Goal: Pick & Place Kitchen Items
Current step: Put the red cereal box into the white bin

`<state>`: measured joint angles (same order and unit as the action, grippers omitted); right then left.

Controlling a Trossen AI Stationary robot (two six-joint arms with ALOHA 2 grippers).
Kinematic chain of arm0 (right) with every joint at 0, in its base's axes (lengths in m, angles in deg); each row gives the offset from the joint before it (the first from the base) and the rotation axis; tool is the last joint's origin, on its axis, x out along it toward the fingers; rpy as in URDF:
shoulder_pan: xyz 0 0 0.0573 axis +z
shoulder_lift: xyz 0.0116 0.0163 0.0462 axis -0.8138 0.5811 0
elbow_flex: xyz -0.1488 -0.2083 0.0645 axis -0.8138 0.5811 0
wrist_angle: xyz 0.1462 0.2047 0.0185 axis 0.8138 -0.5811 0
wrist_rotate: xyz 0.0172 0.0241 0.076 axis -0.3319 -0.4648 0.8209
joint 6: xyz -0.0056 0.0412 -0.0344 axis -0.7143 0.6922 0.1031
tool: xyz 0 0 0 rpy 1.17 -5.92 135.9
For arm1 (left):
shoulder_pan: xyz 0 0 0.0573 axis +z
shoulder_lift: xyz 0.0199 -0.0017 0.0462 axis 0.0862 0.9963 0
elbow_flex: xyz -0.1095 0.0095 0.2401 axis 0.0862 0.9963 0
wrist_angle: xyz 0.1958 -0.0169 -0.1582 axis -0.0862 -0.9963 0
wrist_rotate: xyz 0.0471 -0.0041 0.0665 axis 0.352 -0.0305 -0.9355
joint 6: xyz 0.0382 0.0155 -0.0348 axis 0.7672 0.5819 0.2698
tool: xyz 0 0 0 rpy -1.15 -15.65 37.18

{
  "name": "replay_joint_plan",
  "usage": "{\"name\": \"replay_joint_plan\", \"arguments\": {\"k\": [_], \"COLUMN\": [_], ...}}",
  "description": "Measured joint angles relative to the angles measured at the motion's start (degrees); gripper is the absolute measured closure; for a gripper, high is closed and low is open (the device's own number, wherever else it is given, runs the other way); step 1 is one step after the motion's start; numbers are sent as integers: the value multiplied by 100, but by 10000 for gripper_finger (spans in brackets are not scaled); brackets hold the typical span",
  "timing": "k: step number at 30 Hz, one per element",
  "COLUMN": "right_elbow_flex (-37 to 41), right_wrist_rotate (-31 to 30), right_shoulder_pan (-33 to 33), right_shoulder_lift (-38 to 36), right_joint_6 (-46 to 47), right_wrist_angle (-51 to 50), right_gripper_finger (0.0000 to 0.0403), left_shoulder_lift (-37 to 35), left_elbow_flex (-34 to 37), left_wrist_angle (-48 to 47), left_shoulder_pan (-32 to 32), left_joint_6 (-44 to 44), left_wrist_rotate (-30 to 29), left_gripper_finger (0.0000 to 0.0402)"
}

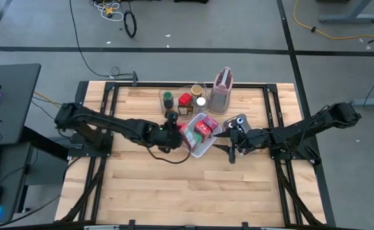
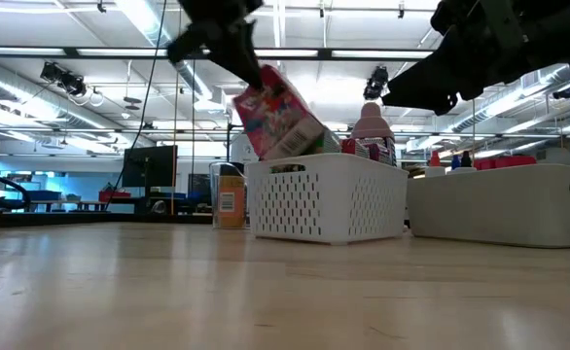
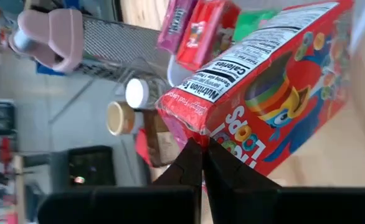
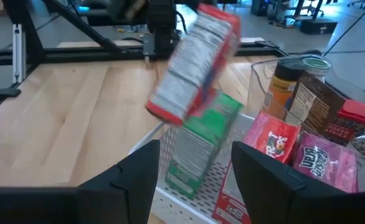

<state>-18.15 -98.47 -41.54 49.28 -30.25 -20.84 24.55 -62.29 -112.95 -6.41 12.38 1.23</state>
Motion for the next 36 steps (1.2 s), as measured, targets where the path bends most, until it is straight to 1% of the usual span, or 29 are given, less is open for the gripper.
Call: {"name": "replay_joint_plan", "arguments": {"k": [5,10,13,18,21,23,26,33,36], "right_elbow_flex": [0,0,0,0,0,0,0,0,0], "right_wrist_rotate": [39,40,39,39,39,39,39,37,37], "right_shoulder_pan": [0,0,0,0,0,0,0,0,1], "right_shoulder_lift": [0,0,0,2,2,2,2,2,2], "right_joint_6": [0,-2,-3,-4,-4,-4,-4,-4,-4], "right_wrist_angle": [5,27,56,90,86,92,92,92,92], "right_gripper_finger": [193,193,193,193,193,193,193,193,193], "left_shoulder_lift": [331,497,549,587,583,581,580,580,580], "left_elbow_flex": [-9,-7,0,-2,2,22,183,603,703], "left_wrist_angle": [553,1198,1551,1886,1857,1897,2032,2157,2384], "left_shoulder_pan": [188,231,236,236,236,236,243,258,258], "left_joint_6": [901,2242,2705,3126,3045,2942,3042,3689,3814], "left_wrist_rotate": [-310,-379,-363,-446,-211,-178,-184,-243,-210], "left_gripper_finger": [395,396,396,393,397,396,390,393,383]}}
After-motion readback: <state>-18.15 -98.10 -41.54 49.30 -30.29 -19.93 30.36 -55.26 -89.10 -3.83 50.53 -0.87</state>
